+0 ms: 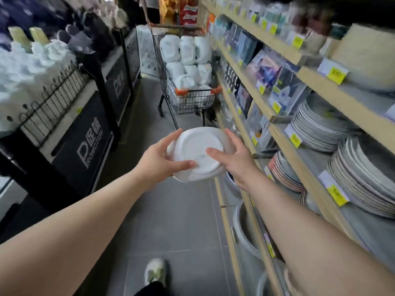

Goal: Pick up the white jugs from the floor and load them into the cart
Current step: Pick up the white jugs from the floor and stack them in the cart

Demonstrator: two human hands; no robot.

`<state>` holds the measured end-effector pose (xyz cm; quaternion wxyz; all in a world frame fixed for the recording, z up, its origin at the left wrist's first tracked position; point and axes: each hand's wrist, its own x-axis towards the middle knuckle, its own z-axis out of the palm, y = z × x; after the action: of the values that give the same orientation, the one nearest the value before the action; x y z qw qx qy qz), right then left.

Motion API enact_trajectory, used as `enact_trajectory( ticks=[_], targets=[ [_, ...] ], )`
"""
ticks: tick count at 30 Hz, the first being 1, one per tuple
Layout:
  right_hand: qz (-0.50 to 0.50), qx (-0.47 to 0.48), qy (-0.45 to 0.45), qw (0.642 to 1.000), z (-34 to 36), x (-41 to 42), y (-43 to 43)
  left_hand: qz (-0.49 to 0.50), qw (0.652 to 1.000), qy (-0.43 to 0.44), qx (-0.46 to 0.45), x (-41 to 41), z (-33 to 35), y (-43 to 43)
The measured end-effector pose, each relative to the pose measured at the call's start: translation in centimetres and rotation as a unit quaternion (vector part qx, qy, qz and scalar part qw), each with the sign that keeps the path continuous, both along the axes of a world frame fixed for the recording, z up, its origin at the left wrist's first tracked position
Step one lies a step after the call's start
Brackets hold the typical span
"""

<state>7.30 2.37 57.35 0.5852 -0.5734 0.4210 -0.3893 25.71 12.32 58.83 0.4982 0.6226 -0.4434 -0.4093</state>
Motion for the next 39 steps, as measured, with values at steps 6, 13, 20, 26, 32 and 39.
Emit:
enact_trajectory(
  ticks=[6, 13, 20, 26, 32, 39],
  targets=[
    [-0.026, 0.01, -0.003, 1.0, -2.1, 5.9, -13.6, -0.027, 1.0, 0.001, 0.009, 6.6, -2.0, -14.9],
    [-0.057, 0.019, 0.02, 0.998, -1.3, 11.7, -28.3, -0.074, 0.996, -0.047, 0.005, 13.4, -1.3, -31.4],
    [-0.052, 0.021, 0.04, 0.998, -2.8, 15.3, -42.9, -0.09, 0.991, -0.094, -0.002, 17.8, -2.7, -46.7],
    [-0.038, 0.023, 0.049, 0.998, -4.1, 17.8, -56.7, -0.084, 0.989, -0.123, 0.017, 20.1, -4.0, -59.9],
    [-0.023, 0.044, 0.073, 0.996, -3.8, 20.7, -67.7, -0.082, 0.988, -0.13, 0.019, 22.6, -3.1, -70.5],
    [-0.048, 0.069, 0.116, 0.99, -5.5, 24.2, -78.4, -0.142, 0.977, -0.154, 0.047, 26.7, -5.0, -83.3]
  ],
)
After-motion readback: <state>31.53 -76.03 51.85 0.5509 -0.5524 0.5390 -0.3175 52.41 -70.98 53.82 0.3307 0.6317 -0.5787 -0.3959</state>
